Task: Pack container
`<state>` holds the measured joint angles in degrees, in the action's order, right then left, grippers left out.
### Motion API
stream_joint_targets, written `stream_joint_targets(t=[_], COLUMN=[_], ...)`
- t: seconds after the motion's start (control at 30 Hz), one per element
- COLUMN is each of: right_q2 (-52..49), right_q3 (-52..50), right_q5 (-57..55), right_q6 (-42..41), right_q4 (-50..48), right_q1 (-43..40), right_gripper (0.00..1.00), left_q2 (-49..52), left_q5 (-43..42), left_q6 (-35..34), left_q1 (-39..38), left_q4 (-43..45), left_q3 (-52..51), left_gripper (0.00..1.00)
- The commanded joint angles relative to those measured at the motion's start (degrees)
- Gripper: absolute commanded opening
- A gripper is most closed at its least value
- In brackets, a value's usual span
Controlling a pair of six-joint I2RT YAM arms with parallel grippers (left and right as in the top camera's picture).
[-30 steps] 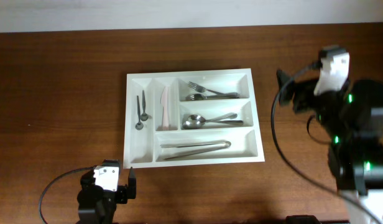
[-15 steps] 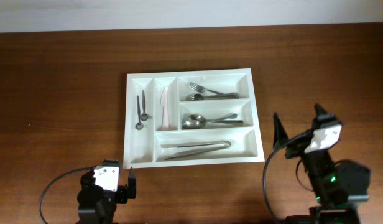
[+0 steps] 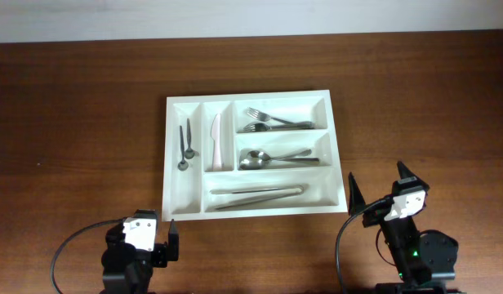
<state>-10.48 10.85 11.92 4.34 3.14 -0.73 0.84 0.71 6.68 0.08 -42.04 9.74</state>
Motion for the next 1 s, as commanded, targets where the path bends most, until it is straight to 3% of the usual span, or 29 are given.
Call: stream_joint_targets(t=[0.0,0.43,0.97], right_q2=[3.3,9.0,10.3], right_q3=[-1.7,-4.7,-7.5], right_q5=[-0.5,-0.6,-2.1], right_q6=[-0.1,-0.1,-0.2], right_q4=[1.0,8.1,8.0], right_q1=[0.3,0.3,0.3], right_gripper=[0.99,0.99,0.99], left_q2=[-0.5,-0.5,-0.5], left_q5=[0.6,0.6,0.6], left_q6=[0.9,0.9,0.9], left_q1=[0.1,0.1,0.1], left_q4=[0.0,0.0,0.0], left_q3=[-0.3,-0.3,-0.3], left_gripper=[0.99,0.99,0.99])
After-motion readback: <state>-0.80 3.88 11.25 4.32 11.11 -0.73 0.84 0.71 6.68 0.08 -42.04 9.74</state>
